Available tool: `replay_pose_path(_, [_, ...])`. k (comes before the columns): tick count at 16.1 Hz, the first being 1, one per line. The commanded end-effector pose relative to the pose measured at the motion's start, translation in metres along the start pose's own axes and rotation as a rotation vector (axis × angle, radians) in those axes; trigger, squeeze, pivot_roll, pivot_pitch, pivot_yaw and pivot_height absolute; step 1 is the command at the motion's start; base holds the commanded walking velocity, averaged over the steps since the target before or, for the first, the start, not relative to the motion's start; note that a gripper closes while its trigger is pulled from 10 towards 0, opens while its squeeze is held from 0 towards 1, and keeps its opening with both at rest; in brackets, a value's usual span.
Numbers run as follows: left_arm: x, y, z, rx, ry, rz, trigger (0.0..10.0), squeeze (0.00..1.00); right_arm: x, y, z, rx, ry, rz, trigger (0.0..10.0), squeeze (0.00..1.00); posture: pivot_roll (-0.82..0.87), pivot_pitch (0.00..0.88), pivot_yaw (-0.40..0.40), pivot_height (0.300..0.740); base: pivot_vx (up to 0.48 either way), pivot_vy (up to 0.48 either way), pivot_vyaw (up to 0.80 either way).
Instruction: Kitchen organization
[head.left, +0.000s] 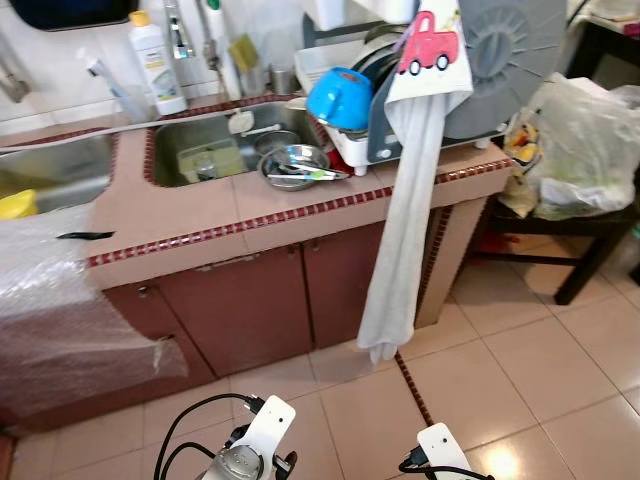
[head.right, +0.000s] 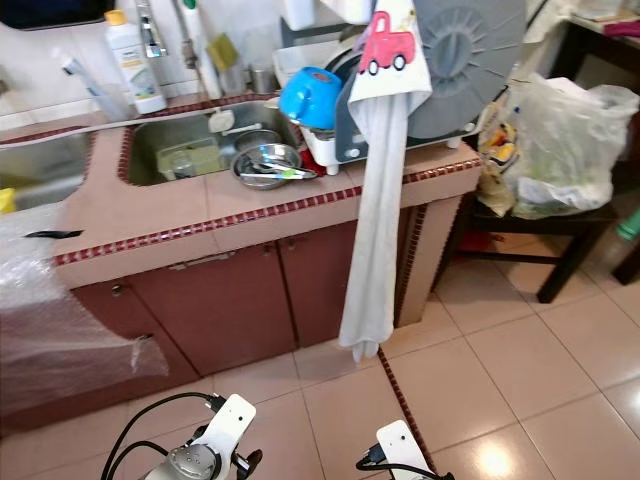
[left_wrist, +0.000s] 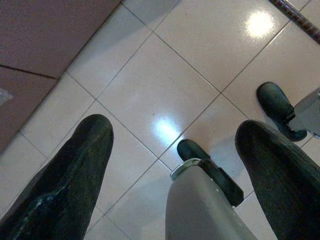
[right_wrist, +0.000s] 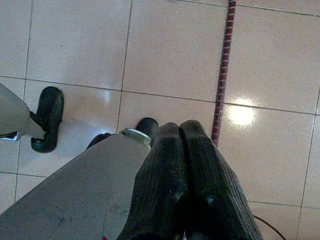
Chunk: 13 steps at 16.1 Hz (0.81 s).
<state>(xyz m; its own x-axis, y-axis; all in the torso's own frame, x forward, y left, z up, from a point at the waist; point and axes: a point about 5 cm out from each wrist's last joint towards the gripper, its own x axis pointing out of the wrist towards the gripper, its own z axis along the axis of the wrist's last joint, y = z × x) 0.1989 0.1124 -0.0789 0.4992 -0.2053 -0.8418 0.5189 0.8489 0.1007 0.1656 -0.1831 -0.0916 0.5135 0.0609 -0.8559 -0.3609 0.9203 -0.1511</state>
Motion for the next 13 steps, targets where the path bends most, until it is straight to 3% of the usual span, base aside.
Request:
replay_pose_path(1, [-0.0005, 0.0016, -0.0029, 0.003, 0.013, 0.0, 10.0, 0.0, 0.0006, 0.003, 0.0013, 0.008, -0.001, 0.007, 10.0, 0.0, -0.05, 0.0, 0.094, 0.74, 0.0, 0.0, -0.8])
replay_pose_path(13, [-0.0009, 0.003, -0.0056, 0.013, 0.024, -0.005, 10.0, 0.0, 0.0002, 0.0062, -0.0023, 0.005, 0.011, 0.015, 10.0, 0.0, -0.05, 0.0, 0.096, 0.74, 0.0, 0.0, -0.8])
